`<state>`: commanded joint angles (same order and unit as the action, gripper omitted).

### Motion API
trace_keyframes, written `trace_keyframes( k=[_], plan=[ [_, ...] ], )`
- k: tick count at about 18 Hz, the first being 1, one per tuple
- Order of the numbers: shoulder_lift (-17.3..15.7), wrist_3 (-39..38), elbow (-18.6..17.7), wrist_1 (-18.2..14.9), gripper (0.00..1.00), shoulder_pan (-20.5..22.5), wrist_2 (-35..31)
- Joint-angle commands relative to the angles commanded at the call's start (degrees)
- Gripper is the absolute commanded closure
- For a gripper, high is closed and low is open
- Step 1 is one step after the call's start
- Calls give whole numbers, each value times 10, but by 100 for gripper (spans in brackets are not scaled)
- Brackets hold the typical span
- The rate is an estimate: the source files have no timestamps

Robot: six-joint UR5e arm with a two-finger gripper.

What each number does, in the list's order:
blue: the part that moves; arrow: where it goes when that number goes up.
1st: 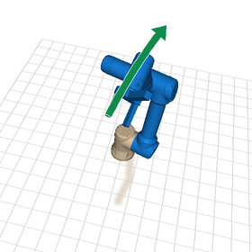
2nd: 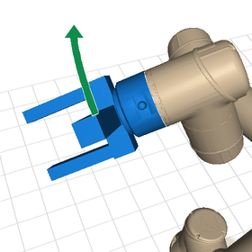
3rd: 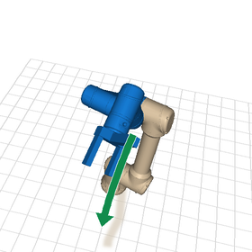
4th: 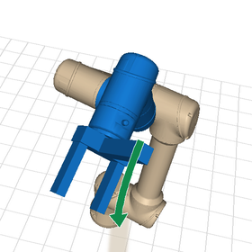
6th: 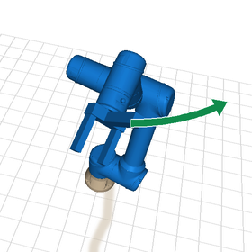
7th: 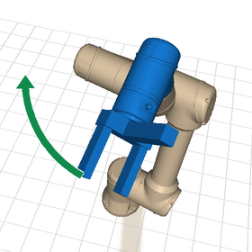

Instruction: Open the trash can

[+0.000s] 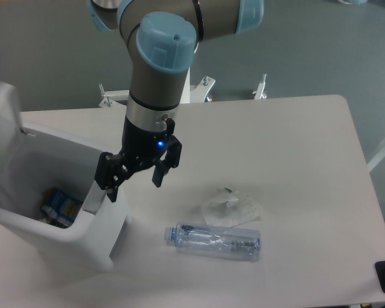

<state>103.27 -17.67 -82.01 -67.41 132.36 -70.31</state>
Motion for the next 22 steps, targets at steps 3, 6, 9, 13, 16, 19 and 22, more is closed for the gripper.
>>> trace_keyframes(
  k=[3, 6, 9, 13, 16, 19, 22],
  plan=[
    [-4, 3, 31, 1, 0, 18, 1],
    [-4, 23, 47, 2, 0, 65, -1],
    [-3, 124, 56, 4, 0, 101, -8],
    [-1, 326, 45, 1, 0, 152, -60],
    [-3, 526, 19, -6, 0, 160, -173],
    [-4, 691, 11, -19, 0, 160, -262],
    [-4, 702, 10, -20, 0, 169, -265]
  ],
)
